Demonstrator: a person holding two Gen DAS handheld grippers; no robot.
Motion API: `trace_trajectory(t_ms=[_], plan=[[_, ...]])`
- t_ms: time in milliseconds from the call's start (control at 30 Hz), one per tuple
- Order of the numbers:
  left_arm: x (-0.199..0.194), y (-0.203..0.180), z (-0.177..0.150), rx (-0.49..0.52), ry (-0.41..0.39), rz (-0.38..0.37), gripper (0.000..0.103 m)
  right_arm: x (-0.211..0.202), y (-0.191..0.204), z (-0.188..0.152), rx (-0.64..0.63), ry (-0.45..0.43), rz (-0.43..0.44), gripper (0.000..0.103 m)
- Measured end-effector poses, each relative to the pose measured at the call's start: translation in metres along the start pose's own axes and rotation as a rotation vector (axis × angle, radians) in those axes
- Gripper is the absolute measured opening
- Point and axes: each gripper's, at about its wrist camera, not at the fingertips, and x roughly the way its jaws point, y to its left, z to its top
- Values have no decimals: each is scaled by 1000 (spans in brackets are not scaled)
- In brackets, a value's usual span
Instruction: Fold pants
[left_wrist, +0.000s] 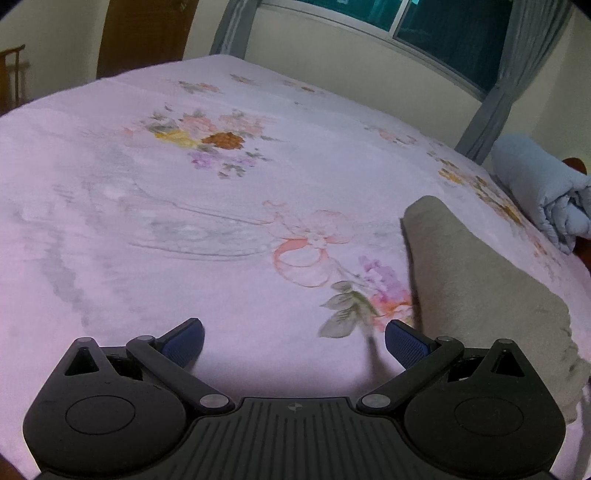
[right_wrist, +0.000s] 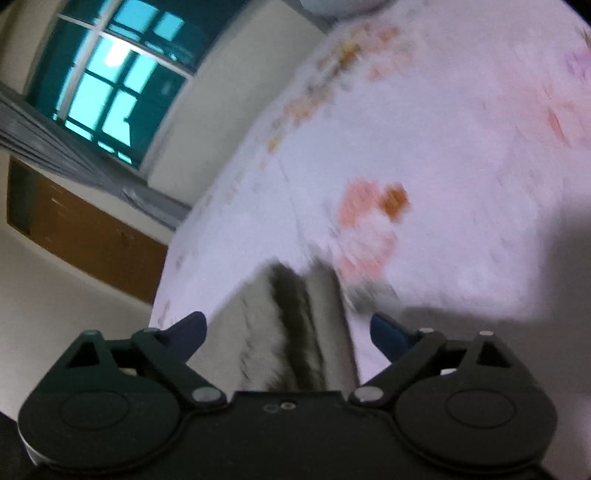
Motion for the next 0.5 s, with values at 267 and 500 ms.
trace_trajectory(t_ms=[267, 500], plan=[[4, -20, 0, 16, 19, -48, 103, 43, -4, -16, -6, 169, 39, 82], [7, -18, 0, 27, 35, -49, 103, 60, 16, -19, -63, 201, 46, 85]])
